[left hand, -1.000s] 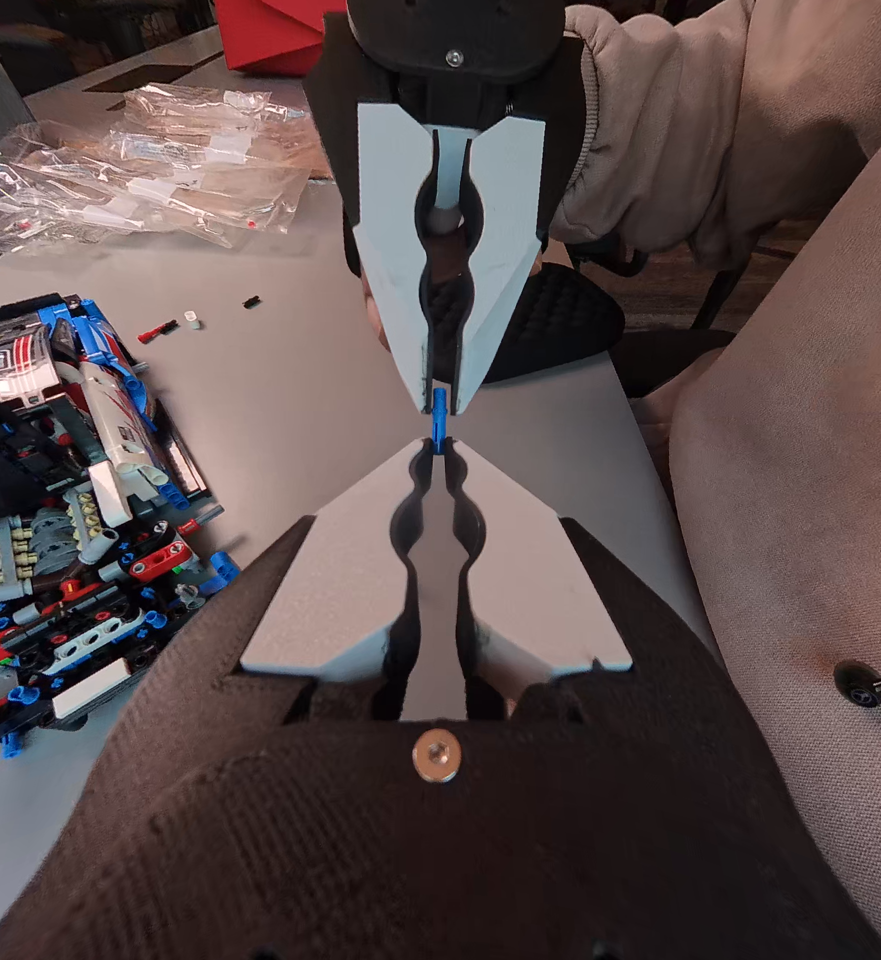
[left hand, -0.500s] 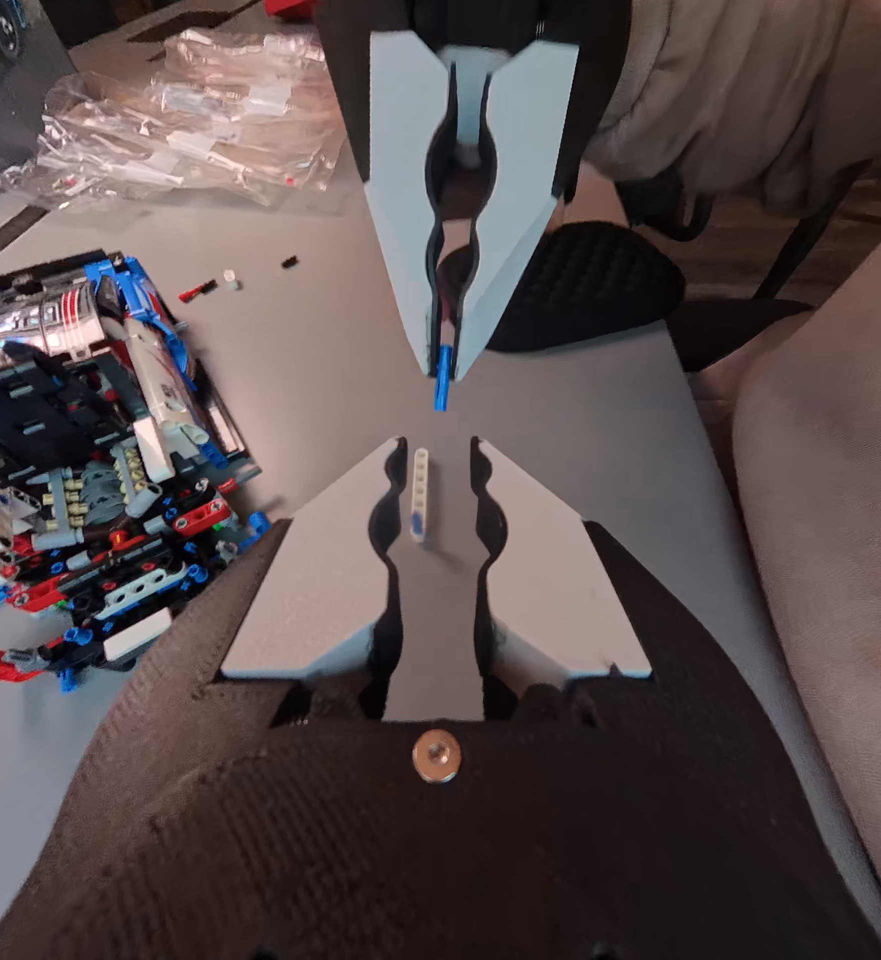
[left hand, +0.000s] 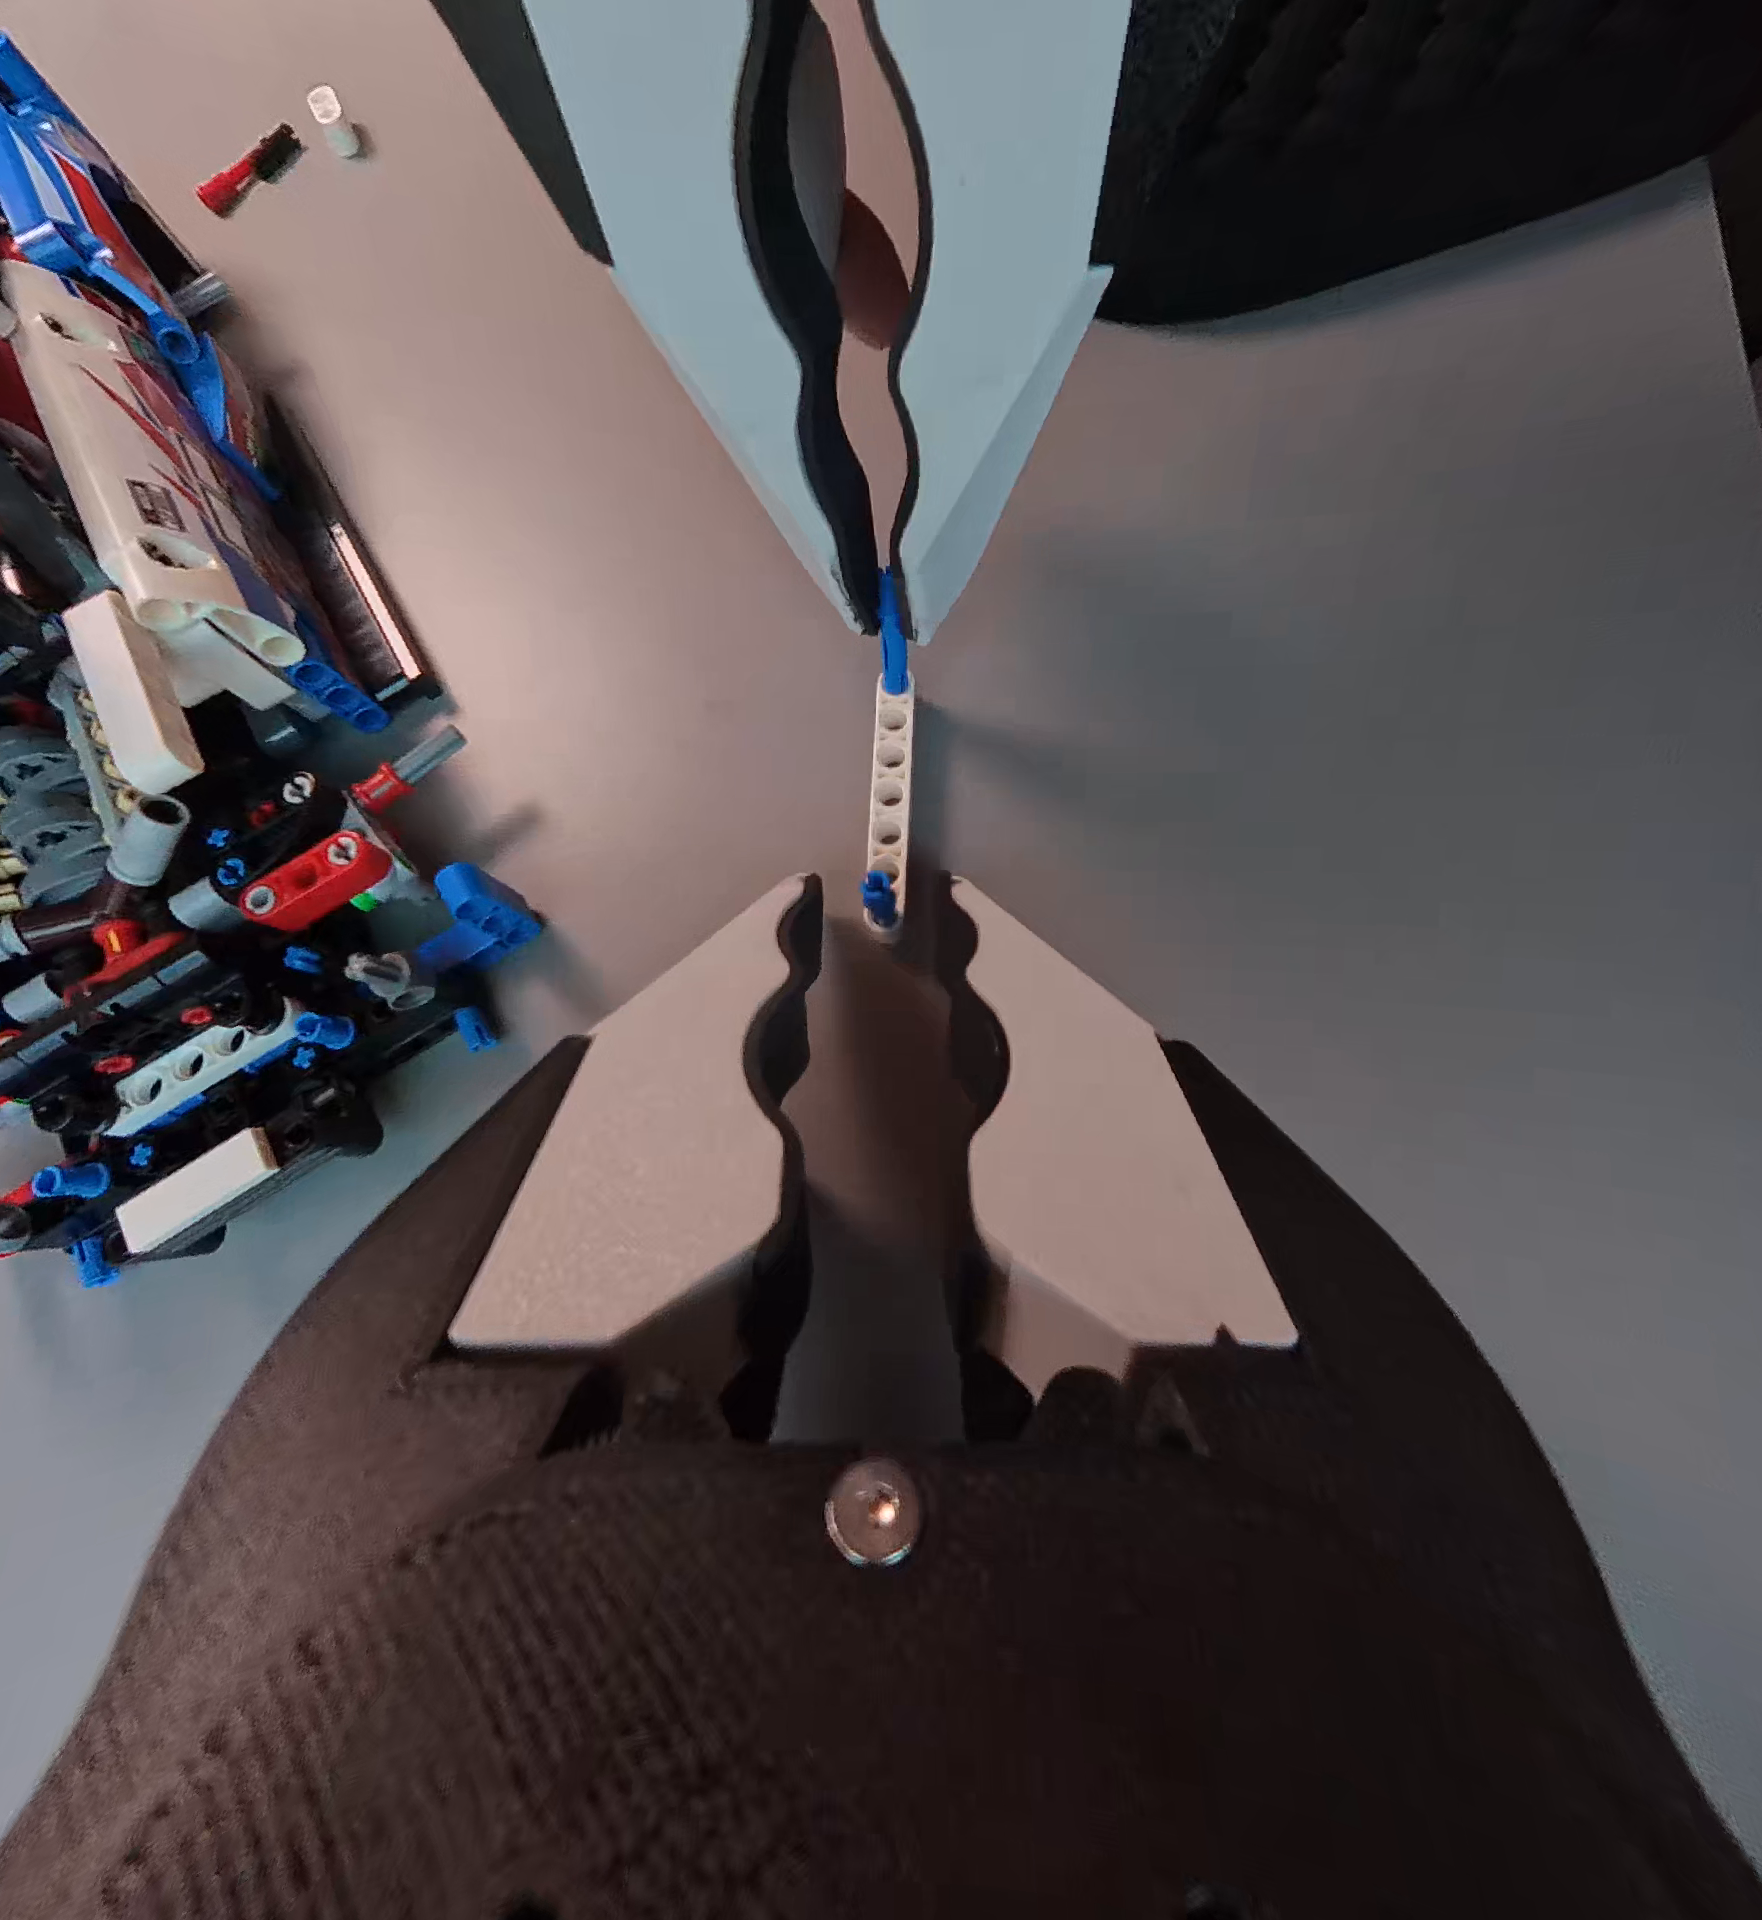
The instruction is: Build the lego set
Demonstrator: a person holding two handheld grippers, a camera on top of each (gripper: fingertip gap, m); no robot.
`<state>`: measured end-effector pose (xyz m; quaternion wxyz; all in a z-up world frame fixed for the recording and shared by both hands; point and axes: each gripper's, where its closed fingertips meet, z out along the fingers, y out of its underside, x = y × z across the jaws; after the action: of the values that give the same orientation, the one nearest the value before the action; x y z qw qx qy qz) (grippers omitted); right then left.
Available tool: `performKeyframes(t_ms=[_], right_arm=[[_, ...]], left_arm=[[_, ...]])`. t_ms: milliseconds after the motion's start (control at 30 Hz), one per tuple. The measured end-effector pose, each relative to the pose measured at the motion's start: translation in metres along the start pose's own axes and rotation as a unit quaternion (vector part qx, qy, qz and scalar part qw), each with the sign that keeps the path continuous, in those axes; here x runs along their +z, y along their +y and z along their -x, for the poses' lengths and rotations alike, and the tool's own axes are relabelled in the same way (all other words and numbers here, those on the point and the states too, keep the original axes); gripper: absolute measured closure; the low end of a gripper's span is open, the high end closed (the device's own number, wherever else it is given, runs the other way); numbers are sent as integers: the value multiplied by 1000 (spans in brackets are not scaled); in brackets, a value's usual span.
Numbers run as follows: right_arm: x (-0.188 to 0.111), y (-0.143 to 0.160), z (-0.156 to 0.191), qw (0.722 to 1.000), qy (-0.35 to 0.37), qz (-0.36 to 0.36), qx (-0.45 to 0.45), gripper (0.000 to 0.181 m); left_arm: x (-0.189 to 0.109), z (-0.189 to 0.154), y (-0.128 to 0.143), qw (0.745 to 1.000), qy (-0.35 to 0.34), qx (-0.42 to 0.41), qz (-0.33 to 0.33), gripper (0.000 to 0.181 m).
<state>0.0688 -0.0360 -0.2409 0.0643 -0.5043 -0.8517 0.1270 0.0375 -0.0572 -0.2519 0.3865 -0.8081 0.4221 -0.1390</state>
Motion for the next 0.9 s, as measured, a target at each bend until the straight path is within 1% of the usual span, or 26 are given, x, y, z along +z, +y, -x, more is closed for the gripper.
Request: performKeyframes(t_ms=[133,233,333,467,500,533,633,667,767,900], right_arm=[[4,2,-1,1000,7,20,-5,178],[5,3,-2,999,12,34,-12,178],[0,-5,-1,1000,5,13,0,178],[0,-6,0,1000,5,15,-4,178],[0,-8,0,1000,4,9,-2,178],[-1,-11,1,1000,1,-5,-2,178],[-9,-26,8,998,-13,-61,9,178],[-12,-32,11,997,-17,-80,9,178],[-23,-47,14,991,-17,-132,7,178],[-40,-58,17,979,-8,-204,-18,178]], left_arm=[[3,-1,-2,1000,-7,8,-4,175],[3,-1,-2,1000,-8,11,-4,175],[4,-1,-2,1000,-5,4,-8,175],[4,-1,-2,1000,-6,4,-9,175],[2,0,-3,1000,-8,3,-15,172],[0,-1,-7,1000,-6,3,-29,165],[-11,-5,-23,997,6,0,-76,162],[-12,-6,-26,997,5,0,-81,163],[-12,-6,-30,996,-2,12,-88,179],[-22,-7,-42,992,5,-1,-129,179]])
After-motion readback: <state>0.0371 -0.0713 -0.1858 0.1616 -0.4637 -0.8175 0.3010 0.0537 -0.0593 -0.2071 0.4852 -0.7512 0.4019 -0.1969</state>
